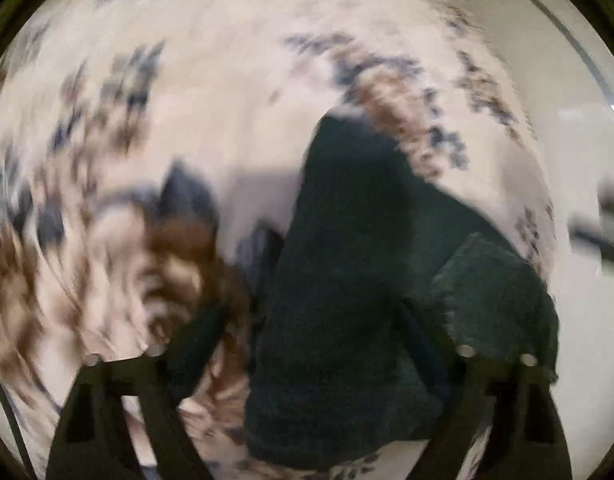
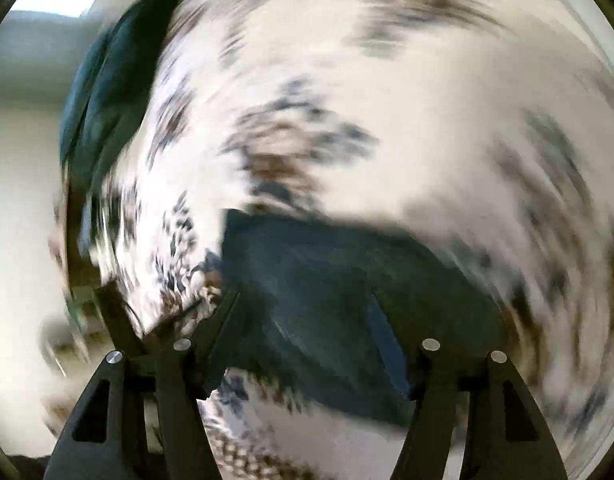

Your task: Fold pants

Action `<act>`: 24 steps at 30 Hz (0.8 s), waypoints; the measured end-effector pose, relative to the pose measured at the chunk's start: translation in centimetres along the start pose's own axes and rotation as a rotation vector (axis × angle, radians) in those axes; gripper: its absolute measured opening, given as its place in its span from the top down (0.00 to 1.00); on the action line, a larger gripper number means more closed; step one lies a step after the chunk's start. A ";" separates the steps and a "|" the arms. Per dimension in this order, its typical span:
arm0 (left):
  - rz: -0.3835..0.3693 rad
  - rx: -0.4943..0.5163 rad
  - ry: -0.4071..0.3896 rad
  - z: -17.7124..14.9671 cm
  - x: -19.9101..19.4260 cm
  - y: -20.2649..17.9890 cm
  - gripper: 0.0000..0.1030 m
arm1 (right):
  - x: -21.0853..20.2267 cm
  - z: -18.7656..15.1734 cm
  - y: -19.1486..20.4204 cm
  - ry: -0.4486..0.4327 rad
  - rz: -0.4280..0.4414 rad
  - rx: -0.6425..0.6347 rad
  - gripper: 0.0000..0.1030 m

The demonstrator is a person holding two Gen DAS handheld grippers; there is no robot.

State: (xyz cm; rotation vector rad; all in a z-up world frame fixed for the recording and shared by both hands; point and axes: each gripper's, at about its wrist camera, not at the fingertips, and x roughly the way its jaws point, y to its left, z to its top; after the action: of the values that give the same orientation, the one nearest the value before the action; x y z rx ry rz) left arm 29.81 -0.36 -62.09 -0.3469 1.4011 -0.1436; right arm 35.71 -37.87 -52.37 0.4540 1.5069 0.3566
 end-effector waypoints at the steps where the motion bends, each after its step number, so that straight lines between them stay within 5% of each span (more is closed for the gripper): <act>1: -0.027 -0.043 -0.006 -0.5 0.4 0.8 0.22 | 2.6 2.6 2.6 0.038 -0.004 -0.097 0.35; 5: -0.082 -0.119 -0.052 -2.1 0.9 2.2 0.25 | 11.6 7.8 8.9 0.214 -0.072 -0.294 0.35; 9: -0.104 -0.139 -0.068 -2.6 1.4 2.6 0.26 | 19.2 9.0 12.4 0.395 -0.110 -0.420 0.36; 11: -0.107 -0.136 -0.061 -2.6 1.8 2.8 0.27 | 21.5 8.3 12.4 0.445 -0.168 -0.464 0.70; 17: -0.126 -0.132 -0.045 -2.6 1.6 3.5 0.27 | 21.1 12.1 7.9 0.317 -0.312 -0.304 0.99; 20: -0.148 -0.158 -0.025 -2.0 1.5 3.7 0.28 | 18.6 12.6 7.0 0.352 -0.162 -0.259 0.98; 21: -0.145 -0.152 -0.023 -1.9 1.5 3.7 0.27 | 17.9 12.3 7.3 0.354 -0.155 -0.292 0.89; 22: -0.139 -0.145 -0.023 -2.1 1.6 3.7 0.27 | 17.2 11.8 7.4 0.355 -0.184 -0.344 0.65; 24: -0.132 -0.140 -0.022 -1.9 1.8 3.4 0.27 | 17.6 10.7 6.9 0.399 -0.195 -0.382 0.33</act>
State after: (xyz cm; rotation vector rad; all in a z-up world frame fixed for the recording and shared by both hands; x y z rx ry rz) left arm 27.86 2.06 -65.10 -0.5558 1.3700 -0.1495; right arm 47.43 -23.92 -64.10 -0.0745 1.8006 0.5908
